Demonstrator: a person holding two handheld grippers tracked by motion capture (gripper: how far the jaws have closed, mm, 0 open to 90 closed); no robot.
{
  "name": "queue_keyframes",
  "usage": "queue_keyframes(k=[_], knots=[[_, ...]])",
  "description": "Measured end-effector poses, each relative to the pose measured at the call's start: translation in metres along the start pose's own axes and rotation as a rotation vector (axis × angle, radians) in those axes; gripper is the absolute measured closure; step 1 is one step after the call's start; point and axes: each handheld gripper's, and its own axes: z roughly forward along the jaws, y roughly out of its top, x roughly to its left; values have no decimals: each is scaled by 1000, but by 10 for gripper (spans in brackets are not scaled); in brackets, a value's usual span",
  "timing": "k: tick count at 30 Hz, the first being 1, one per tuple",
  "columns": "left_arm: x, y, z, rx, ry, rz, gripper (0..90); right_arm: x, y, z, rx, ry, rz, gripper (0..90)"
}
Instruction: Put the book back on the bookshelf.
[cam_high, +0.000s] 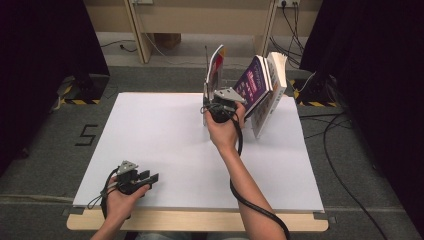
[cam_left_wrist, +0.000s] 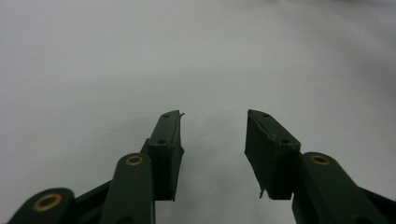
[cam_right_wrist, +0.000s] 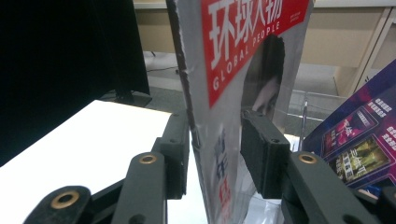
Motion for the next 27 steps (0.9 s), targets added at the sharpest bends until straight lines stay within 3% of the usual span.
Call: queue_keyframes(k=[27], knots=[[0, 0, 0, 0, 3, 1, 552, -7, -12, -22, -12, 13, -4, 619]])
